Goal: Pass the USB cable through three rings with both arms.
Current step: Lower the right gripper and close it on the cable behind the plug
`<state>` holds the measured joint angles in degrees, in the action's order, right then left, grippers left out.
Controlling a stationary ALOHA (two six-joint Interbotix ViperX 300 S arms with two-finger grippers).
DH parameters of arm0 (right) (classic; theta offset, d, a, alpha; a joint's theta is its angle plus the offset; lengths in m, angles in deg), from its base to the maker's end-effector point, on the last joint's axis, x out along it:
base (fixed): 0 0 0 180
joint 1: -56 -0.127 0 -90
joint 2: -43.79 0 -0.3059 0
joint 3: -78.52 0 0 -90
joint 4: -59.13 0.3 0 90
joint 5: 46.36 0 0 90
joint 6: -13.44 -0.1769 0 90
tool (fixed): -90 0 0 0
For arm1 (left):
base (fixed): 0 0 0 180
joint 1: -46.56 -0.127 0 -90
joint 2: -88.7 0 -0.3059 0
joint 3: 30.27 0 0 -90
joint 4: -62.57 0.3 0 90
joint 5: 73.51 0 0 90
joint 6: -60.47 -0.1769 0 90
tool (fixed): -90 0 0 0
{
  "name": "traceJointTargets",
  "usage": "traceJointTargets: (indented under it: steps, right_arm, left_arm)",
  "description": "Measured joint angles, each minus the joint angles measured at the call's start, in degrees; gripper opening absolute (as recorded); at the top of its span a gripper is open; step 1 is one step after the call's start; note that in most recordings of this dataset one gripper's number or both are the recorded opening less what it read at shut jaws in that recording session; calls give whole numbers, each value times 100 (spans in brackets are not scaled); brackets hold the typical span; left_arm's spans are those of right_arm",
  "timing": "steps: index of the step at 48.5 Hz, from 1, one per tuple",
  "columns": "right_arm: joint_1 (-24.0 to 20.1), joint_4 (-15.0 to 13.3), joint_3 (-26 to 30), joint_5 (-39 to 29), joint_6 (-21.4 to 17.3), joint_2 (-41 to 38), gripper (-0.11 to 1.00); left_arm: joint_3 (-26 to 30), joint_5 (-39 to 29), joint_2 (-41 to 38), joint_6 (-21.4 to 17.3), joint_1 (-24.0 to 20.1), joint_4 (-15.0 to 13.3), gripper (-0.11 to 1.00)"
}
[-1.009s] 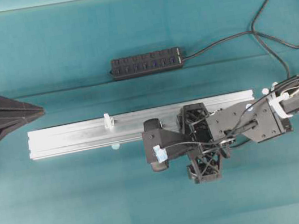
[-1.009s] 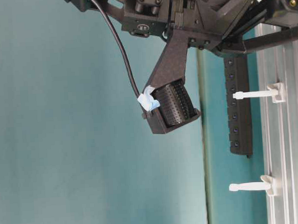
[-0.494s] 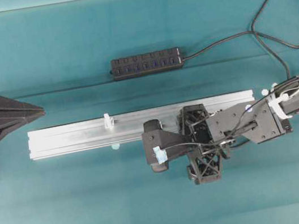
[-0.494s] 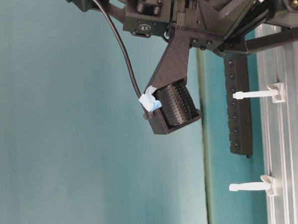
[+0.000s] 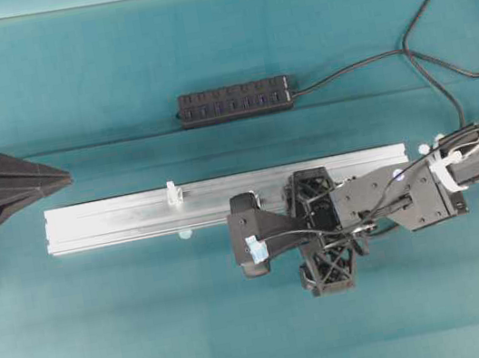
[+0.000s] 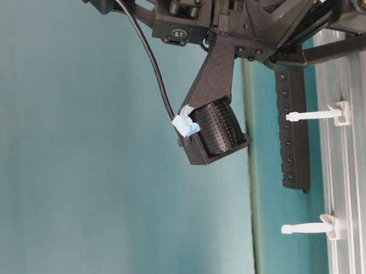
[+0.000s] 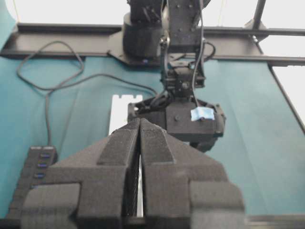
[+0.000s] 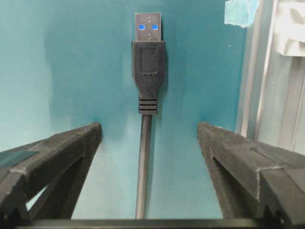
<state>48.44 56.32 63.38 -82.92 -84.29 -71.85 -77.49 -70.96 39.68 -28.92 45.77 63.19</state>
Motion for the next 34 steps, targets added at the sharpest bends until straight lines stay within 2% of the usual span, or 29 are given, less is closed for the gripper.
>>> traceJointTargets:
  steps: [11, 15, 17, 28, 31, 34]
  right_arm:
    - [-9, 9, 9, 0, 0, -9, 76]
    - [-9, 0, 9, 0, 0, -9, 72]
    - [-9, 9, 9, 0, 0, 0, 66]
    - [-53, 35, 44, -26, 0, -9, 14]
    - [-70, 44, 35, -35, 0, -9, 4]
    - [-88, 44, 35, -26, 0, -9, 0]
  left_arm:
    - [0, 0, 0, 0, 0, 0, 2]
    - [0, 0, 0, 0, 0, 9, 2]
    - [0, 0, 0, 0, 0, 9, 2]
    - [0, 0, 0, 0, 0, 0, 2]
    - [0, 0, 0, 0, 0, 9, 2]
    - [0, 0, 0, 0, 0, 9, 2]
